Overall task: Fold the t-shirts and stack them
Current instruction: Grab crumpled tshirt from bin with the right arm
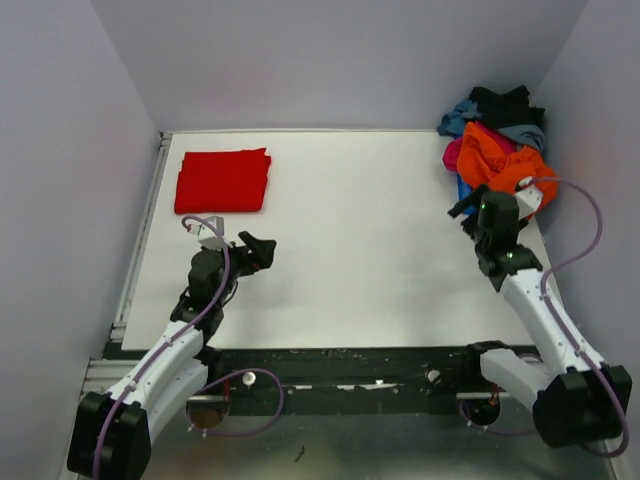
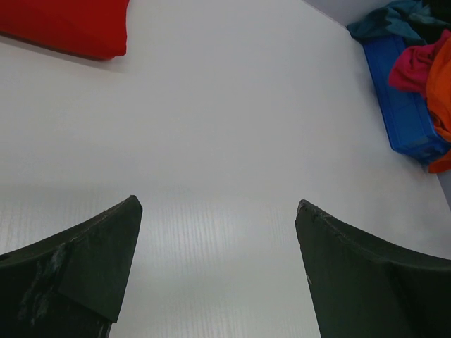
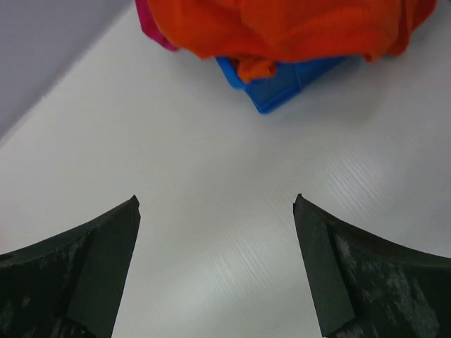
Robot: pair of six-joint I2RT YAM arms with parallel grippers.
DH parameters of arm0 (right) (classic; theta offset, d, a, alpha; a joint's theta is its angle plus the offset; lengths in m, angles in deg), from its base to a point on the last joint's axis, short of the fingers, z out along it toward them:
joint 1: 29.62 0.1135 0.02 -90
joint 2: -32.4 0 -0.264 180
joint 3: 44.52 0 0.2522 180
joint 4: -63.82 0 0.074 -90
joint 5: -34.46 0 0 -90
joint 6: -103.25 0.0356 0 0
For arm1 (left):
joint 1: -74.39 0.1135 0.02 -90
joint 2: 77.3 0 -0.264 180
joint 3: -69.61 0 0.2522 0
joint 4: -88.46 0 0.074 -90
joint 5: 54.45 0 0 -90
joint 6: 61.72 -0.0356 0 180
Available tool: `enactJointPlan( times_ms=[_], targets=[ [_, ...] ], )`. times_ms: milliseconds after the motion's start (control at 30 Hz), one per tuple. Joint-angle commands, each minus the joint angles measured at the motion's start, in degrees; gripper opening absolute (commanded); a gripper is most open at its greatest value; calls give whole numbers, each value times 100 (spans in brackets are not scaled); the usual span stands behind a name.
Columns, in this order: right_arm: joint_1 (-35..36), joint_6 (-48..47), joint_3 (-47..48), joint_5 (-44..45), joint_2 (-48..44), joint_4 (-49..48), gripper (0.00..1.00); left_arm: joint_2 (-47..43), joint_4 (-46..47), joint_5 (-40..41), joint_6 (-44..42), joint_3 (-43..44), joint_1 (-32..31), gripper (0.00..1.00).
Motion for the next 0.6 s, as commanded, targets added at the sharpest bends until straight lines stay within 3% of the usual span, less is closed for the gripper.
enactJointPlan(
  times_ms=[0, 267, 500, 567],
  targets=[
    [-549, 81, 1823, 268, 1376, 725, 98, 68, -5, 87, -32, -56, -21, 99],
    [-1042, 133, 4065, 451, 3391, 1648, 100, 86, 22, 130, -32, -64, -21, 99],
    [-1473, 151, 4708, 416, 4385, 1693, 100, 68, 4, 174, -40, -65, -21, 99],
    [-1587, 195, 4744, 407, 4535, 1711, 87, 77, -40, 201, -49, -47, -21, 99]
  ],
)
